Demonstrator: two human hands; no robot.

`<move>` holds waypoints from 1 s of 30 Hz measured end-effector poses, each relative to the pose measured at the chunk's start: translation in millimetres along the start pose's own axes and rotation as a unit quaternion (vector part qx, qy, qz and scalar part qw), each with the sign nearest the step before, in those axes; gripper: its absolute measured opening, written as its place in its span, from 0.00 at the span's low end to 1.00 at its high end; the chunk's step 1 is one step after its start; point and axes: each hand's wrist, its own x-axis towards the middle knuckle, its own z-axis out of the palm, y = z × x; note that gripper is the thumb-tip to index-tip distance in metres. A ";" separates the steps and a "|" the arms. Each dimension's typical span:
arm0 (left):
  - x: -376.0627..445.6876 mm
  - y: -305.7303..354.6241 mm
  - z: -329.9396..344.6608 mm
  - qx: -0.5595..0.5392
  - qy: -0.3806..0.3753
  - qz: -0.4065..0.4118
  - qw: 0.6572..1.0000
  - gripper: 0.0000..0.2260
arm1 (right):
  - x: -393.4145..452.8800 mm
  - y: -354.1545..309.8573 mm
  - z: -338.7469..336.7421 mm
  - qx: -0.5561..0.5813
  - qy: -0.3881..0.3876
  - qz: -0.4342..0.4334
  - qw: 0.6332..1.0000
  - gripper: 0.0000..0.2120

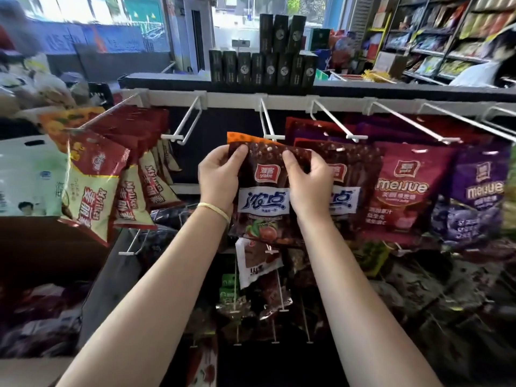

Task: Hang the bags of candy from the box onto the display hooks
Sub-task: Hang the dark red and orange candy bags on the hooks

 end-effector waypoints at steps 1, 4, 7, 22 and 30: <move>1.1 -0.3 -0.6 0.001 0.000 0.002 1.000 0.06 | 0.3 1.5 1.3 -0.011 0.005 -0.007 1.000 0.12; 1.0 -1.9 -3.0 0.010 -0.003 0.012 1.000 0.04 | -4.3 1.8 1.9 -0.031 0.025 -0.046 0.998 0.09; -0.7 -1.3 -9.6 0.066 -0.017 0.052 0.996 0.04 | -18.8 -3.9 1.7 -0.092 0.097 -0.144 0.980 0.15; -43.5 21.6 -249.9 0.207 -0.113 0.003 0.972 0.10 | -141.1 -30.2 138.9 -0.029 -0.391 0.076 0.917 0.08; -8.7 -9.9 -457.5 0.306 -0.080 -0.169 0.933 0.09 | -250.0 -30.2 295.2 -0.084 -0.526 0.144 0.834 0.08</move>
